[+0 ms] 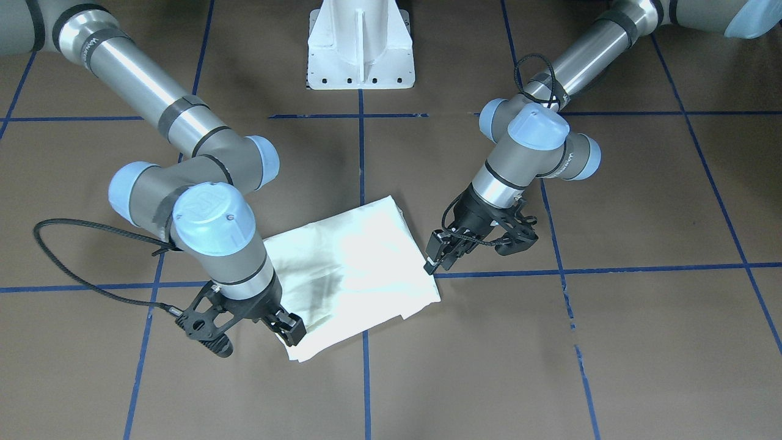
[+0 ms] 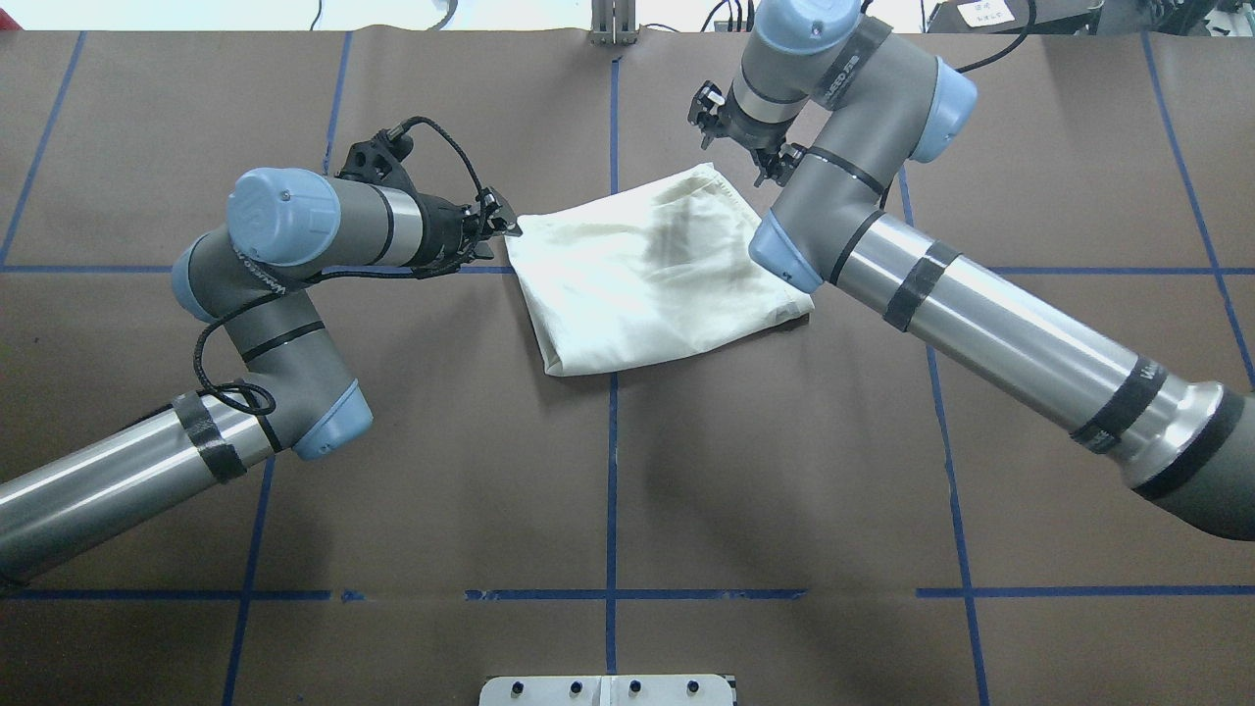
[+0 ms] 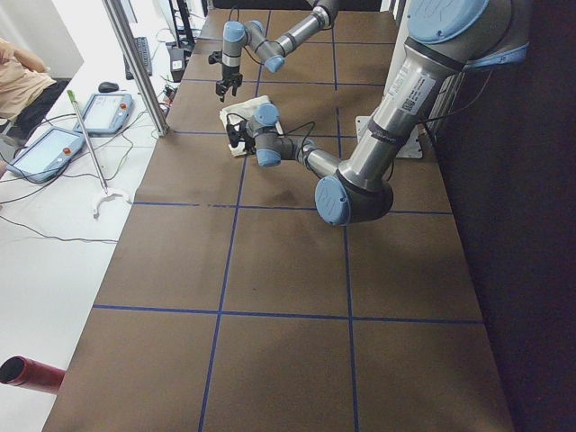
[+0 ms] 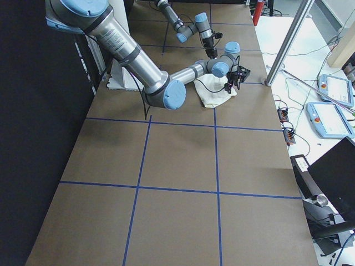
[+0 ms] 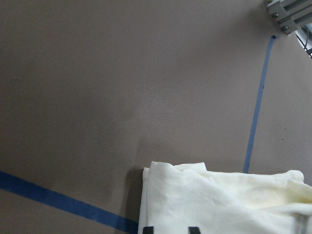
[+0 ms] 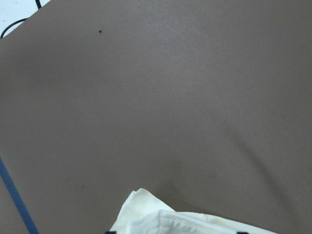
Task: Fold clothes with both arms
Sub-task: 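Release the shirt and raise the right gripper away while left gripper holds its side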
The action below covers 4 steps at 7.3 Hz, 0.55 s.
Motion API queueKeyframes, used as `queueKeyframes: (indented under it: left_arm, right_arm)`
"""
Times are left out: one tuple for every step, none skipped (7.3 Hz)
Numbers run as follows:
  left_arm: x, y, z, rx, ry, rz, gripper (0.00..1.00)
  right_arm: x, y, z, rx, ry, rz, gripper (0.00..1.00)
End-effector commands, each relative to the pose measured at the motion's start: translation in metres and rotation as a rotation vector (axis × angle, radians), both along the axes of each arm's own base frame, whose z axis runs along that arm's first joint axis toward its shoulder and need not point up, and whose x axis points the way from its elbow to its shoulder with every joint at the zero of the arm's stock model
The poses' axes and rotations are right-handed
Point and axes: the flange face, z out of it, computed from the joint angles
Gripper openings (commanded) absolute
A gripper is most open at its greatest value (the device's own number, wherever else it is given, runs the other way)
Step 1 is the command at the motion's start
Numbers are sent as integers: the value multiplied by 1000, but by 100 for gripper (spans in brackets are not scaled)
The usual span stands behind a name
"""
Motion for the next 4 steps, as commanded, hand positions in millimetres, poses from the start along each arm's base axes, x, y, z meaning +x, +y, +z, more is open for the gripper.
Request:
queueKeyframes:
  left_arm:
    - [-5, -4, -41, 15, 20, -9, 2]
    - [10, -8, -73, 20, 16, 2, 0]
    - [35, -25, -97, 66, -50, 27, 0]
    - [66, -12, -99, 101, -102, 86, 0]
  right_arm:
    - [55, -5, 2, -5, -72, -24, 100]
    - [76, -3, 6, 23, -79, -26, 100]
    - [98, 6, 18, 45, -83, -35, 100]
    - [104, 6, 23, 53, -81, -47, 100]
